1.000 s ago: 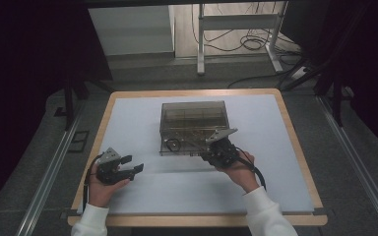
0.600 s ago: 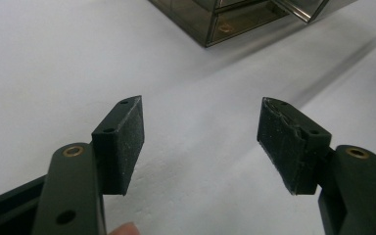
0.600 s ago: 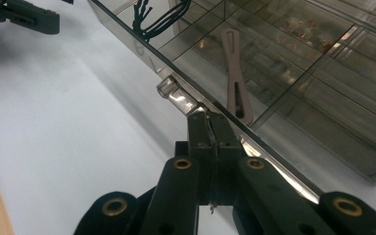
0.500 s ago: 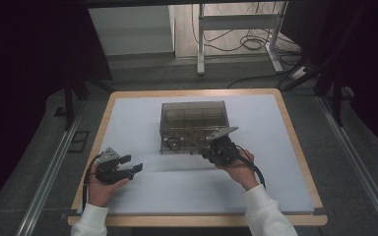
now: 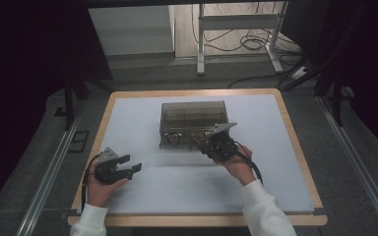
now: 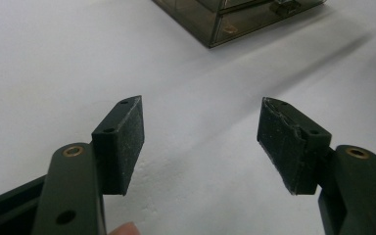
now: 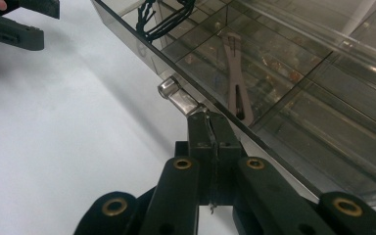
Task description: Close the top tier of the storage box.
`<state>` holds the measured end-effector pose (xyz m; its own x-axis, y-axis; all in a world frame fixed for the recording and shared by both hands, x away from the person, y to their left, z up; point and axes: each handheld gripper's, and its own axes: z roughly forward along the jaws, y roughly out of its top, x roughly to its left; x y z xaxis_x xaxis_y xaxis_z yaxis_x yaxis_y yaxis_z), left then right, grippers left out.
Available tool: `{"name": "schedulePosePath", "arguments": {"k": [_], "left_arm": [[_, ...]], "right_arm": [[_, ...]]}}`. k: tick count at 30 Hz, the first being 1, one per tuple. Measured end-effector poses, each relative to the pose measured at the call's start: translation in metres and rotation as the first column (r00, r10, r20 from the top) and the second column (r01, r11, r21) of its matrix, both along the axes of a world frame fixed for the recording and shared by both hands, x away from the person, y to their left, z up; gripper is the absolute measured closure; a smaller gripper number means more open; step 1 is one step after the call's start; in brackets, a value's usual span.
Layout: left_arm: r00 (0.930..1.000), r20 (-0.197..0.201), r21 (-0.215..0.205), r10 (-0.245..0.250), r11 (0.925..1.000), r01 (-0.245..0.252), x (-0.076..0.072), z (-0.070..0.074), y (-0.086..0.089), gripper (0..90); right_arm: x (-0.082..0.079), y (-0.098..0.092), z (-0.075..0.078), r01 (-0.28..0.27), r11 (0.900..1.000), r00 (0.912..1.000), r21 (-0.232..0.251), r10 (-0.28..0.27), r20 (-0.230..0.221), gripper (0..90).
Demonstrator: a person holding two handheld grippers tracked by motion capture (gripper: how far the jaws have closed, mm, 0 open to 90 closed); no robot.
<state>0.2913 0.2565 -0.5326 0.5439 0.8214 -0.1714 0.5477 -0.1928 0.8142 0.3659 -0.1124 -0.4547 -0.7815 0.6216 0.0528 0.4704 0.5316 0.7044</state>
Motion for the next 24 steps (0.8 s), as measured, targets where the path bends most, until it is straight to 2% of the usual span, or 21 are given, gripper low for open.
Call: {"name": "schedulePosePath", "arguments": {"k": [24], "left_arm": [[1.0000, 0.002, 0.000, -0.001, 1.0000, 0.001, -0.001, 0.001, 0.002, 34.3]], "right_arm": [[0.020, -0.003, -0.003, 0.091, 0.996, 0.9958, 0.016, -0.091, 0.015, 89.6]]}}
